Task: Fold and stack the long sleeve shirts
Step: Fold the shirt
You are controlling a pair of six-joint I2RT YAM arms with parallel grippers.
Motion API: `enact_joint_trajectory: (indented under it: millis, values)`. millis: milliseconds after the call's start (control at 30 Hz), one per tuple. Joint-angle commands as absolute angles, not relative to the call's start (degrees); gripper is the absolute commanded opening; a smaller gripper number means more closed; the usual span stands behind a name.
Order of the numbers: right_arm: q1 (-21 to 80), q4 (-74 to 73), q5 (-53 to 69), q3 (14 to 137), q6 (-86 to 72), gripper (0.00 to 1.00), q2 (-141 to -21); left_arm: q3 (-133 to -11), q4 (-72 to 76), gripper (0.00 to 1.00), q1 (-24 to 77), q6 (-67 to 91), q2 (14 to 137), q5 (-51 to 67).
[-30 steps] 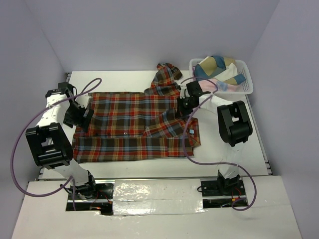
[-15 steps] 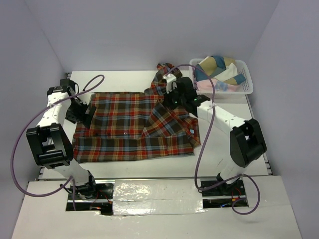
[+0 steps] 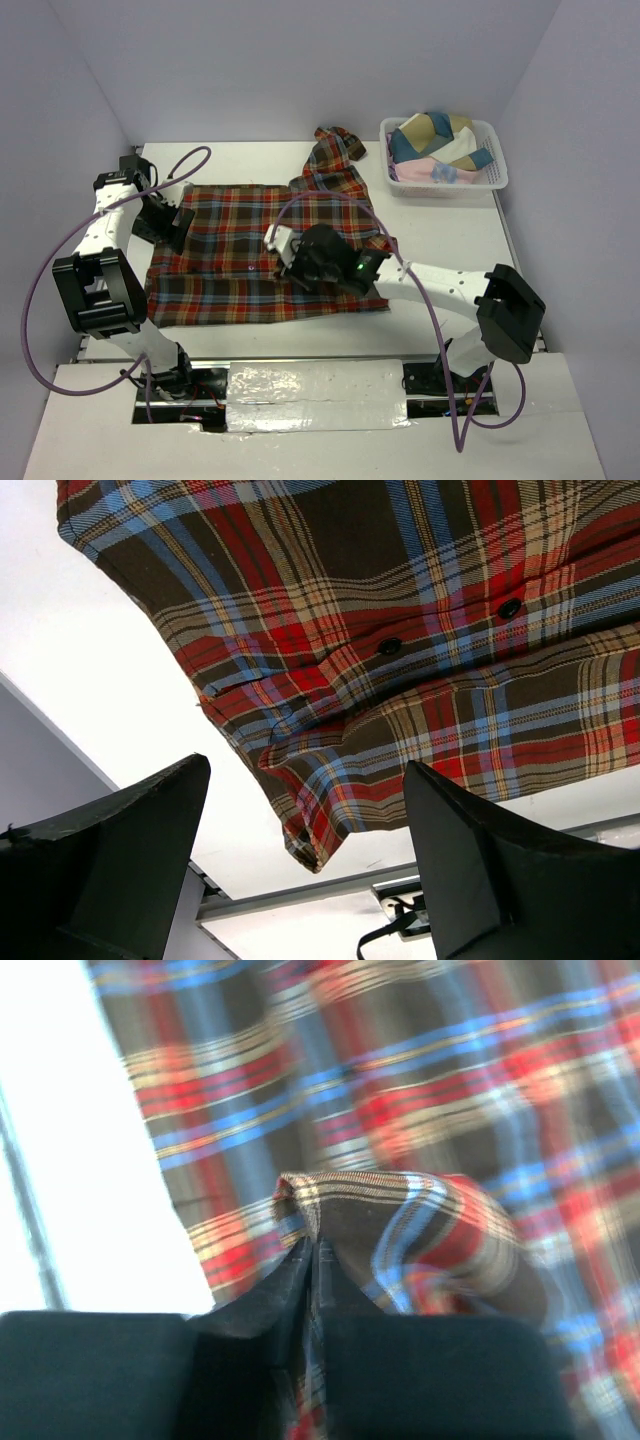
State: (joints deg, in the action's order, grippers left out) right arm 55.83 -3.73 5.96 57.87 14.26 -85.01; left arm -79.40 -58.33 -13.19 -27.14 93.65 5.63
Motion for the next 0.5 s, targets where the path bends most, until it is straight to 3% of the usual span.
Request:
enact_joint_trajectory:
  millis: [0,33,67,167,267,400,467]
  values:
    - [60.20,-5.08,2.38,57.22,13.98,0.22,-86.83,-79.54,-58.01,0.91,-12.92,-28.74,91.84,6.68]
    - [60.81,-6.05,1.94,57.48,13.63,0.33,-87.53,-79.54,-58.01,0.91,-12.92,-28.83,91.93,6.59]
    - [61.43,-8.07,0.98,57.92,13.10,0.52,-88.32,-79.63,-58.01,0.91,-12.92,-29.09,92.11,6.33]
    - [62.22,-9.58,-3.31,57.49,10.55,0.76,-87.11,-79.63,-58.01,0.91,-12.92,-29.79,92.37,6.07]
    - [62.67,-9.84,-5.70,56.26,7.66,0.84,-82.21,-79.45,-57.66,0.91,-12.92,-30.06,92.55,6.06]
    - [62.67,-8.53,-7.90,53.71,0.46,0.87,-72.79,-79.37,-57.31,0.91,-12.75,-29.71,93.08,6.50]
    - [60.40,-8.87,-12.97,51.16,-9.80,0.91,-66.38,-79.45,-57.30,0.91,-12.66,-29.53,93.34,6.68]
